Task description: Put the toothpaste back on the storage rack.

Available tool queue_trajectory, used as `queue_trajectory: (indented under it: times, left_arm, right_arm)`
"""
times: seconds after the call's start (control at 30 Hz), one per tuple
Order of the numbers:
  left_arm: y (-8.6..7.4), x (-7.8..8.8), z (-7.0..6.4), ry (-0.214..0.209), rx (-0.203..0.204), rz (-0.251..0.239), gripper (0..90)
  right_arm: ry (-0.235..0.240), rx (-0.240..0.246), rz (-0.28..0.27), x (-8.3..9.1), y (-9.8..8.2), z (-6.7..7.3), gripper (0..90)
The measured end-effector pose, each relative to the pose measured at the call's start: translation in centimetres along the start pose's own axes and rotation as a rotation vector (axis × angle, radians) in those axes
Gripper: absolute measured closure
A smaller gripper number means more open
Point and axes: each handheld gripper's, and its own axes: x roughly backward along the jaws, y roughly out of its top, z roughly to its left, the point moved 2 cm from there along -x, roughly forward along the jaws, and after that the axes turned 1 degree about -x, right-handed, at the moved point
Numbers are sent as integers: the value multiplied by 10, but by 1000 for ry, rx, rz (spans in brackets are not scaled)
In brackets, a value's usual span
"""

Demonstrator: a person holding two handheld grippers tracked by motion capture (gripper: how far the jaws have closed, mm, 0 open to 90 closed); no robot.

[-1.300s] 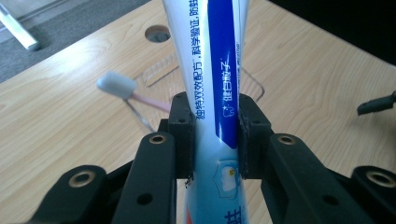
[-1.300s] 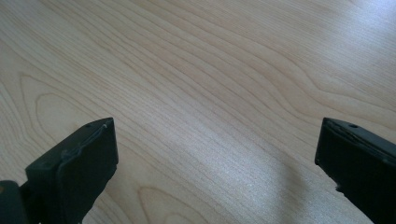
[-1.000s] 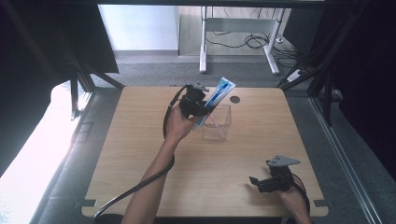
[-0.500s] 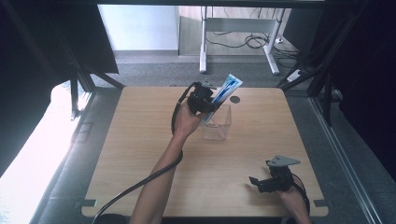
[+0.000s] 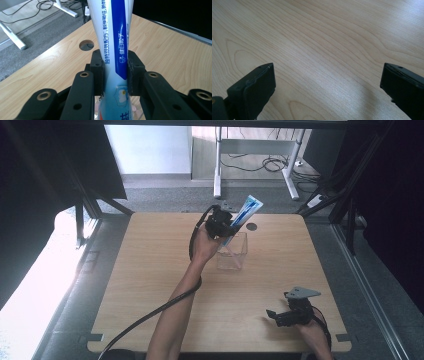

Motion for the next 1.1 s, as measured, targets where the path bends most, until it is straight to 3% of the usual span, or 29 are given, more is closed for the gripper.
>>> queue_trajectory:
  times: [0.4, 1.1]
  left_arm:
    - [-6, -21, 3, 18, -1, -13, 717]
    - [-24, -40, -8, 2, -66, 7, 714]
  right_arm:
    - [3, -4, -3, 0, -1, -1, 3]
    - [3, -3, -2, 0, -1, -2, 4]
